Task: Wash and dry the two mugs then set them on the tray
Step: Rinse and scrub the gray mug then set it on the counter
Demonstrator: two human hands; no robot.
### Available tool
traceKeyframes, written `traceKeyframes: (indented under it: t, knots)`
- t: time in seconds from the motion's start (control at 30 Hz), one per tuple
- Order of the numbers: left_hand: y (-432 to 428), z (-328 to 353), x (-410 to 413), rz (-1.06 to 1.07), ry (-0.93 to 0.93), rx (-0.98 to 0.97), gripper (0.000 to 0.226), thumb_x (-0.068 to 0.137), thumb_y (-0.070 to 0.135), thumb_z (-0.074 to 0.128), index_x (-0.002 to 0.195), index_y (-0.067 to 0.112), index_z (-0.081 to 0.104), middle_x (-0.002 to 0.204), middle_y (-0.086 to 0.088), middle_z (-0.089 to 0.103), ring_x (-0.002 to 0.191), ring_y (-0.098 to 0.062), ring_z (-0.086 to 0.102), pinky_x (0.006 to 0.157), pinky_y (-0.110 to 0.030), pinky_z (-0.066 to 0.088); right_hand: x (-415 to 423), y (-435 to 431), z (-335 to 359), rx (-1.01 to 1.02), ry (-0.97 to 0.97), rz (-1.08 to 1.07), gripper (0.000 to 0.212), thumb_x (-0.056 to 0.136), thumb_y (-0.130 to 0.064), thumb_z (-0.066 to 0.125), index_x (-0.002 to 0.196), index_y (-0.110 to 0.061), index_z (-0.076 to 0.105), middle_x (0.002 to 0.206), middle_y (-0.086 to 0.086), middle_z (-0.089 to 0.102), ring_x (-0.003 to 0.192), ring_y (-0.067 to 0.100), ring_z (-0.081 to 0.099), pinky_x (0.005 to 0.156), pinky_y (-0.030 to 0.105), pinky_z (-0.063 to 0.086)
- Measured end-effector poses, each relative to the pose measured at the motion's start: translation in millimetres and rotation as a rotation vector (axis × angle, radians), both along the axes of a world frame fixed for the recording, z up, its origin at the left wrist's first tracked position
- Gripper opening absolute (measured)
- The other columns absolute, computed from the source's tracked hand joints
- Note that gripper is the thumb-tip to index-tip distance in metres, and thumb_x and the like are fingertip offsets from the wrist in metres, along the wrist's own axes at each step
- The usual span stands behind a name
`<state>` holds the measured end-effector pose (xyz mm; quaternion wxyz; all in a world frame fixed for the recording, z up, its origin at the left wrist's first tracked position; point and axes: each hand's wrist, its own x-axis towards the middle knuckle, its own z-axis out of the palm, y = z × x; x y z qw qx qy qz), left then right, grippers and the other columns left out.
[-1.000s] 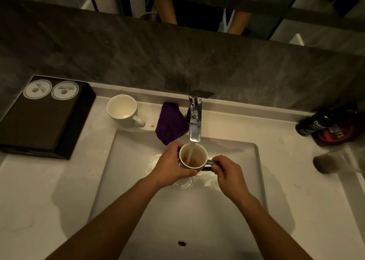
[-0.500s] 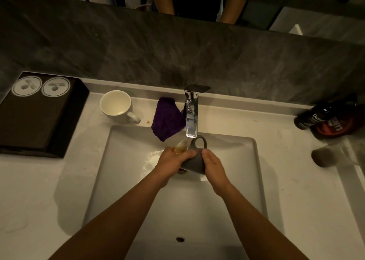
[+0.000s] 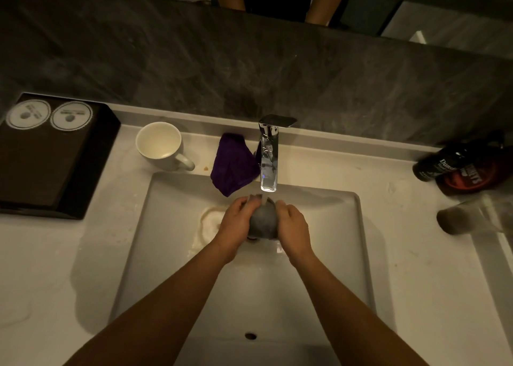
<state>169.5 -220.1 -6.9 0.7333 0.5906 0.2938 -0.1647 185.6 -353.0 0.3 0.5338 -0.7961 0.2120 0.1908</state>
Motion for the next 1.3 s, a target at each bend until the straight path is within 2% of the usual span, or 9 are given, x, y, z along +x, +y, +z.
traceKeyframes:
  t: [0.07, 0.13, 0.37, 0.6, 0.77, 1.0, 1.1, 1.2, 1.3]
  knots:
    - [0.2, 5.6, 7.0, 0.007, 0.192, -0.125, 0.038, 0.097, 0.052, 0.061, 0.119, 0.022, 0.067, 0.122, -0.013, 0.071, 0.11, -0.034, 0.071, 0.09, -0.053, 0.063, -10.3, 0.9, -4.5, -0.096, -0.223, 0.01, 0.023, 0.103, -0.044, 0.049, 0.104, -0.027, 0.063, 0.095, -0.005, 0.067, 0.086, 0.004, 0.063, 0.063, 0.013, 0.047]
    - [-0.4, 8.6, 8.0, -0.013, 0.267, -0.178, 0.046, 0.097, 0.055, 0.061, 0.126, 0.019, 0.066, 0.123, -0.014, 0.073, 0.112, -0.036, 0.071, 0.098, -0.054, 0.059, -14.4, -1.5, -9.3, -0.155, -0.299, 0.026, 0.026, 0.101, -0.046, 0.052, 0.091, -0.025, 0.064, 0.087, -0.005, 0.067, 0.081, 0.005, 0.063, 0.061, 0.016, 0.045]
    - [-6.2, 1.6, -2.1, -0.08, -0.079, -0.087, 0.045, 0.092, 0.064, 0.055, 0.135, 0.049, 0.055, 0.134, 0.002, 0.062, 0.119, -0.023, 0.065, 0.088, -0.041, 0.059, 16.7, -9.7, 11.6, 0.055, 0.217, -0.091, 0.047, 0.093, -0.054, 0.051, 0.096, -0.01, 0.069, 0.097, 0.017, 0.071, 0.069, 0.036, 0.076, 0.048, 0.035, 0.06]
    - [3.0, 2.8, 14.6, 0.064, 0.261, -0.301, 0.047, 0.092, 0.057, 0.068, 0.124, 0.023, 0.069, 0.118, -0.013, 0.078, 0.108, -0.035, 0.075, 0.098, -0.053, 0.059, 0.7, -13.9, 12.7, -0.266, -0.194, 0.281, 0.049, 0.09, -0.072, 0.043, 0.101, -0.026, 0.056, 0.092, 0.001, 0.069, 0.076, 0.016, 0.07, 0.06, 0.039, 0.064]
    - [-4.9, 2.9, 4.1, 0.051, -0.047, -0.195, 0.023, 0.103, 0.046, 0.057, 0.124, 0.043, 0.066, 0.133, -0.009, 0.065, 0.116, -0.029, 0.069, 0.09, -0.043, 0.063, 13.4, -16.5, 25.3, 0.13, 0.386, 0.039, 0.069, 0.095, -0.069, 0.041, 0.099, -0.006, 0.069, 0.062, 0.014, 0.067, 0.04, 0.022, 0.058, 0.041, 0.023, 0.041]
    - [1.0, 16.0, 12.3, -0.074, 0.38, -0.267, 0.046, 0.095, 0.059, 0.059, 0.118, 0.021, 0.071, 0.102, -0.014, 0.082, 0.095, -0.034, 0.077, 0.08, -0.045, 0.062, 4.5, -13.8, 17.7, -0.126, -0.128, 0.175, 0.033, 0.102, -0.048, 0.049, 0.093, -0.019, 0.061, 0.088, 0.013, 0.07, 0.066, 0.027, 0.071, 0.045, 0.032, 0.055]
    - [0.7, 4.5, 5.5, 0.044, 0.205, -0.347, 0.053, 0.09, 0.057, 0.07, 0.127, 0.02, 0.071, 0.119, -0.014, 0.078, 0.108, -0.032, 0.074, 0.076, -0.041, 0.063, 10.8, -13.3, 22.7, 0.029, 0.145, 0.002, 0.039, 0.102, -0.047, 0.046, 0.101, -0.012, 0.064, 0.09, 0.021, 0.074, 0.055, 0.03, 0.069, 0.038, 0.027, 0.047]
    - [0.2, 3.9, 2.3, 0.126, 0.103, -0.303, 0.046, 0.087, 0.057, 0.073, 0.121, 0.026, 0.076, 0.125, -0.016, 0.074, 0.112, -0.034, 0.071, 0.092, -0.051, 0.06, 10.2, -9.2, 30.6, 0.289, 0.481, -0.123, 0.038, 0.099, -0.044, 0.052, 0.11, -0.009, 0.064, 0.092, 0.024, 0.075, 0.057, 0.03, 0.07, 0.042, 0.027, 0.05]
    - [1.0, 6.3, 10.7, 0.061, 0.19, -0.201, 0.045, 0.087, 0.06, 0.071, 0.111, 0.024, 0.078, 0.106, -0.011, 0.082, 0.101, -0.034, 0.077, 0.094, -0.054, 0.06, 3.7, -6.0, 21.4, 0.139, 0.293, -0.076, 0.042, 0.103, -0.049, 0.042, 0.106, -0.015, 0.067, 0.1, 0.021, 0.076, 0.074, 0.032, 0.075, 0.046, 0.03, 0.055]
